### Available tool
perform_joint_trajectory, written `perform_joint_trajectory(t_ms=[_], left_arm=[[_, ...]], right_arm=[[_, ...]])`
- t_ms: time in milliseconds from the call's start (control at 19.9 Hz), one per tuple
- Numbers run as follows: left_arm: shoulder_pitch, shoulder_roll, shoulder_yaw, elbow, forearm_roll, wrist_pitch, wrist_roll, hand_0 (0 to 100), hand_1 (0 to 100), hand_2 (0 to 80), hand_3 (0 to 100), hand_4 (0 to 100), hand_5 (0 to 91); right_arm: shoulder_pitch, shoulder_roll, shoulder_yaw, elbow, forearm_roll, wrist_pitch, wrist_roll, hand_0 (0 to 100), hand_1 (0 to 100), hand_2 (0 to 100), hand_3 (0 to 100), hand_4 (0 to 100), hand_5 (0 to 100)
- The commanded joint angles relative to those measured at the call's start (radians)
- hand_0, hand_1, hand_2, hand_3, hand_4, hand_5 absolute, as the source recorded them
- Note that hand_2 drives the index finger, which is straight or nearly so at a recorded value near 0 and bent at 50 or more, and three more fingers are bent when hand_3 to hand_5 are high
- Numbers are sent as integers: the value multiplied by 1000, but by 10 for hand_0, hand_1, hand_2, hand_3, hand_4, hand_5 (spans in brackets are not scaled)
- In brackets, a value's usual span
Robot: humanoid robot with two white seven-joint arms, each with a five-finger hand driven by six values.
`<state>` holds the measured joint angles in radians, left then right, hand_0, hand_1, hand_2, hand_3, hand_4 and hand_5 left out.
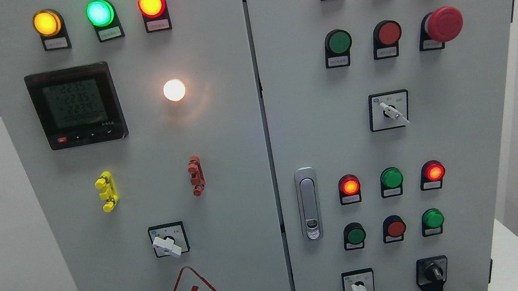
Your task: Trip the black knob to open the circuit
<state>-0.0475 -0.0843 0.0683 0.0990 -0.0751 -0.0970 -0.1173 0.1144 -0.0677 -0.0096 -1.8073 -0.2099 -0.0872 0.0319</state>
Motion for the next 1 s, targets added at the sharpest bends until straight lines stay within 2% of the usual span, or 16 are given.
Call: perform_joint_trajectory(t_ms=[0,953], left_arm=[[0,0,-1,-16,0,0,1,120,389,0,0,0,0],[0,0,1,-16,0,0,1,120,389,0,0,0,0]], right_arm=[[-28,-3,-1,45,0,0,2,0,0,0,1000,1000,1000],[-56,2,14,52,0,1,2,0,0,0,1000,1000,1000]])
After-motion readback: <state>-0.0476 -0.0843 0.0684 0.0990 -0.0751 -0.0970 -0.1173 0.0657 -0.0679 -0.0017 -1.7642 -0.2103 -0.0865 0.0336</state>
